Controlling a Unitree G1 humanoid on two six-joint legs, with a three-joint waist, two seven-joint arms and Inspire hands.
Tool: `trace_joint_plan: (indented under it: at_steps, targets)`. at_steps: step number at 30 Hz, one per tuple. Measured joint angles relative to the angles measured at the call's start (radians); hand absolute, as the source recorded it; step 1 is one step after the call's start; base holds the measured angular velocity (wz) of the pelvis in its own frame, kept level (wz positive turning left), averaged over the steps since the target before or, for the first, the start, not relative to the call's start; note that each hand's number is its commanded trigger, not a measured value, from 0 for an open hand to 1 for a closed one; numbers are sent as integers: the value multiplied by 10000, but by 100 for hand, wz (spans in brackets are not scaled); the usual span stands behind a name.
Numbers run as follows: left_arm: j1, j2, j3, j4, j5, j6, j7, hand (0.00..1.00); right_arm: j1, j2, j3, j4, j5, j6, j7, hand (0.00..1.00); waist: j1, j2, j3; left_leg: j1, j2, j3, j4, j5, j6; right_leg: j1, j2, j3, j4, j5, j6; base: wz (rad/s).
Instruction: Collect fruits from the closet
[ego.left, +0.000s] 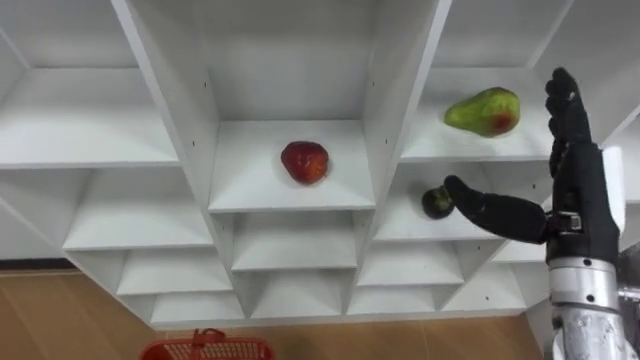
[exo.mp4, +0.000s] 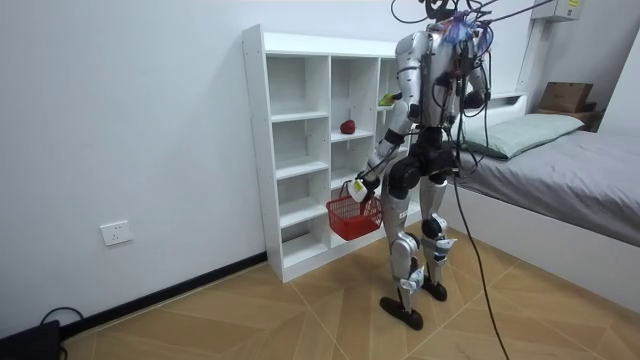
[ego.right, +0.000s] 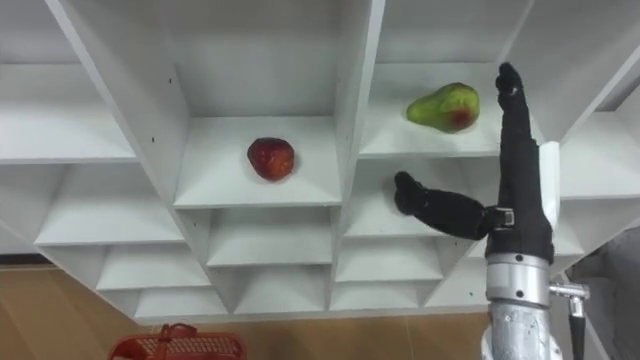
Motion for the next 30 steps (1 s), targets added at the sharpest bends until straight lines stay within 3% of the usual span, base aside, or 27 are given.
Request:
trace_joint_plan:
  at_steps: [5,10,15,18,25,30]
  targets:
    - [3,68,31,96,3,15,-21,100,-437,-154,-440,13,71,-172,-98,0,5,-34,25,-16,6,-70,9,0,0,71,-33,-296,12,2,-4,2]
    - [59,81,64,33,124,250,-5,100,-764,-187,-758,100,594,-145,-66,0,4,-52,27,-12,24,-93,9,0,0,78,-35,-426,10,2,-4,1]
    - [39,174,67,-71,399,434,70,100,-880,-489,-761,332,1078,-102,-65,0,2,-149,19,-11,66,-212,40,1,-2,132,-52,-858,6,14,-22,5]
    - [36,208,23,-104,414,434,202,100,-1195,-747,-819,770,1072,-81,-88,0,-32,-190,26,-103,64,-220,107,1,-2,140,-62,-879,-3,24,-40,2]
    - [20,245,-1,-103,494,439,360,100,-1530,-819,-870,1196,1377,-14,-182,0,-13,-243,20,-162,66,-257,215,1,-3,155,-76,-949,-9,34,-57,2]
    - [37,248,-19,-109,493,444,470,100,-1748,-981,-838,1743,2399,47,-64,0,32,-314,31,-188,69,-322,245,1,-3,165,-79,-977,-1,42,-70,0]
